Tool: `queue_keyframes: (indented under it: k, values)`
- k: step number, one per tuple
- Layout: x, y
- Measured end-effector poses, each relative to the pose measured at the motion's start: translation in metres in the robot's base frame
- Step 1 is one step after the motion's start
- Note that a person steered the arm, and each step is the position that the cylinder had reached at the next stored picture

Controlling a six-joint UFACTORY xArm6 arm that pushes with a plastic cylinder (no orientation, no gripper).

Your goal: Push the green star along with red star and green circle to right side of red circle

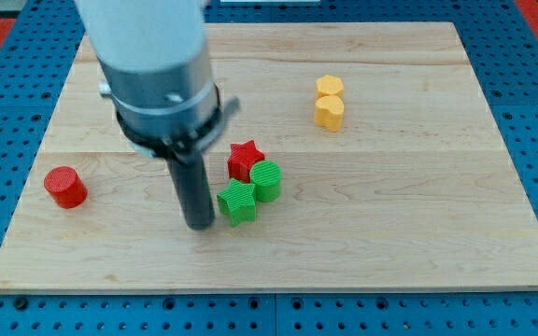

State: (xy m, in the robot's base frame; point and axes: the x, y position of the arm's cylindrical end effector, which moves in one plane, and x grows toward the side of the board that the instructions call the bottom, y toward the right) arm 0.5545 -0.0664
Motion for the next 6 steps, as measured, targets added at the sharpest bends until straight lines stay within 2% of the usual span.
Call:
queue_keyframes:
  k: [1,2,3,4,6]
  values:
    - [-0.001,0.015]
    - [-0.039,0.015]
    - [-0.015,0.04]
    - [0.018,0.111]
    - [-0.129,0.228]
